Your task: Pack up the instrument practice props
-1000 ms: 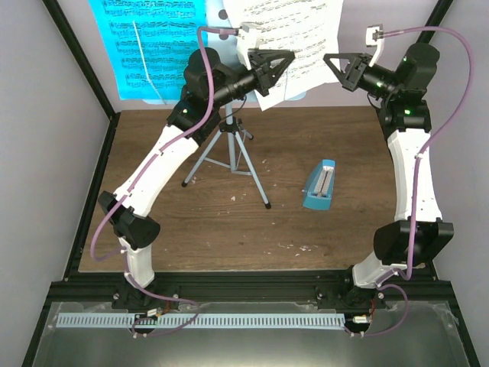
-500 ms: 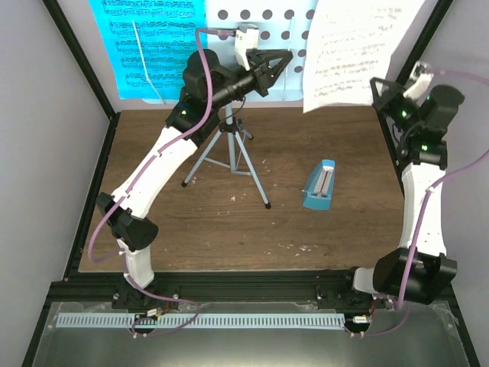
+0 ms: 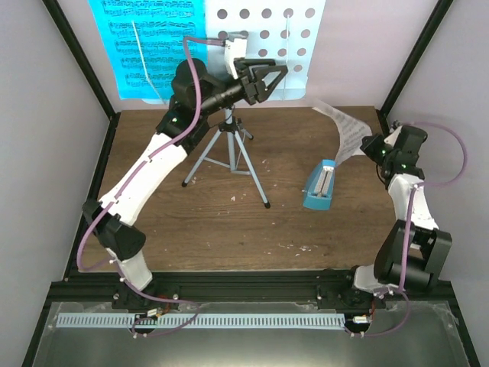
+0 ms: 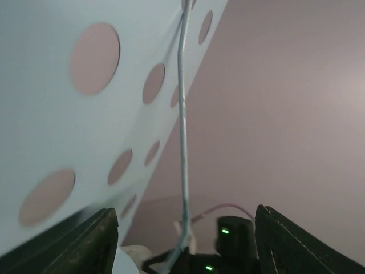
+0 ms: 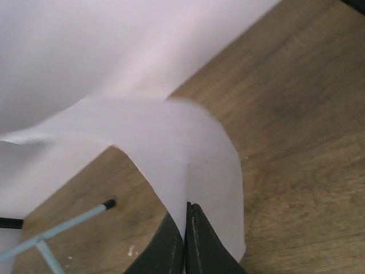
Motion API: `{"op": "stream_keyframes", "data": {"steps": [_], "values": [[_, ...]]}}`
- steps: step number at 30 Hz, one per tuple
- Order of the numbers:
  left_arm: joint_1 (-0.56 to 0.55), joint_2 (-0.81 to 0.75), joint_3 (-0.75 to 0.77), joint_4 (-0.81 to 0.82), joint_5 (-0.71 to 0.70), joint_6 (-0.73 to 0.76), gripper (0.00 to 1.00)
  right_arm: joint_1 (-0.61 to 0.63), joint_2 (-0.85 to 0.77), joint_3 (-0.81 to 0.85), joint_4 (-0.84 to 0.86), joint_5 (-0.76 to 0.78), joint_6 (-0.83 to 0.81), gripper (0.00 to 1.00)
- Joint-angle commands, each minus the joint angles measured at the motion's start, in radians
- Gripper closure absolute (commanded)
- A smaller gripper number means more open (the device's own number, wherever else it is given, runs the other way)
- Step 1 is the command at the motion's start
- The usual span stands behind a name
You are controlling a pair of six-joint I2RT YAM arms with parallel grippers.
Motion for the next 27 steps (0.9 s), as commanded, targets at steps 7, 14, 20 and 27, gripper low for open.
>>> {"op": "stream_keyframes", "data": {"steps": [7,14,20,27], "values": [[0.105,-0.334,-0.407,0.235,0.224,-0.148,0.24,-0.004,0.217,-0.061,0.027,0.062,-0.075,0.99],[0.138,-0.535,-0.548,0.059,0.177,-0.044,0.23,-0.005,0.261,-0.123,0.042,0.139,-0.078,0.99],[0.217,-0.681,-0.665,-0.041,0.157,-0.008,0.17,-0.004,0.228,-0.188,0.044,0.245,-0.098,0.65],[0.540,-0.773,-0.776,-0.008,0.402,-0.188,0.16,-0.004,0.018,-0.138,-0.008,0.298,-0.113,0.08]]}}
